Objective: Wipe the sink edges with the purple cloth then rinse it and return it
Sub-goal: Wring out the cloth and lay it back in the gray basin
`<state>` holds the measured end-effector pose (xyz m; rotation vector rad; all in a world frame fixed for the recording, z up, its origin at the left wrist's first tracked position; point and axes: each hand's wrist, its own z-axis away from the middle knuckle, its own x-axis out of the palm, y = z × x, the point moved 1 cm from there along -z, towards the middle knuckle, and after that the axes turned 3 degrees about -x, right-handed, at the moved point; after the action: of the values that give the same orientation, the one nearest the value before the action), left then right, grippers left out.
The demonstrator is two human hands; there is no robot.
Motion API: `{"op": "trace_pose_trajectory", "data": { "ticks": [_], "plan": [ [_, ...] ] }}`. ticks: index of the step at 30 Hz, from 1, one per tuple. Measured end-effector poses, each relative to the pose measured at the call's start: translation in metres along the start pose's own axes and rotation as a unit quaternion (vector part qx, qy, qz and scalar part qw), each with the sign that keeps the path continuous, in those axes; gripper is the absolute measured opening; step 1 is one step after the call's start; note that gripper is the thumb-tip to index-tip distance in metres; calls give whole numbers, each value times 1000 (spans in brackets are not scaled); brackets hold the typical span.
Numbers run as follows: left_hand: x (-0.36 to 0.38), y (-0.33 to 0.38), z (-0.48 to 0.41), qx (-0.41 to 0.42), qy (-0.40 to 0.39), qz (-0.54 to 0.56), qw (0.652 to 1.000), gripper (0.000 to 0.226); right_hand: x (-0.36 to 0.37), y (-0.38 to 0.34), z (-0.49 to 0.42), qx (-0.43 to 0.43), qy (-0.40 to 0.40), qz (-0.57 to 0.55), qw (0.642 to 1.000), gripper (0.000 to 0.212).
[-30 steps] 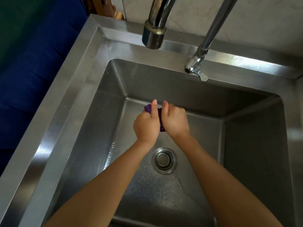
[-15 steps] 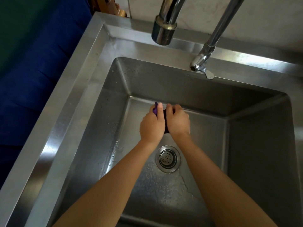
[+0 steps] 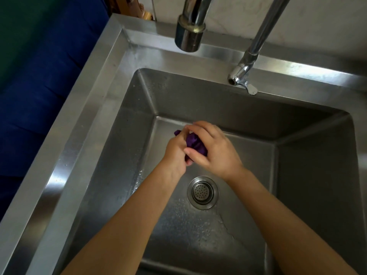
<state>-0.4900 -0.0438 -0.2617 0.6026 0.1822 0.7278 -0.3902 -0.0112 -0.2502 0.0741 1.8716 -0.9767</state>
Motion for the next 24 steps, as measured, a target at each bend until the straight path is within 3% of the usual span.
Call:
{"op": "trace_pose_trajectory", "data": {
  "ticks": [2,5,9,15,19,24],
  "plan": [
    [1,1,2,-3,18,17,1000,38,4,4,-3,-9,70,22,997,43],
    [5,-2,-2,133,110,-41,984,44,11,1,-6,70,121,46,989,49],
    [2,-1,4,285,186,-197,919,51,18,-7,-7,209,70,27,975,65],
    [-1,-2,-1,426,182,-259,848,47,13,-2,-14,337,-11,-100,936,50],
    [-3,-2,-2,443,159,-264,842,47,19,3,-15,364,-45,-159,916,45],
    [0,-15,0,436,108,-238,862,42,11,8,-22,427,-13,-196,883,45]
  ]
}}
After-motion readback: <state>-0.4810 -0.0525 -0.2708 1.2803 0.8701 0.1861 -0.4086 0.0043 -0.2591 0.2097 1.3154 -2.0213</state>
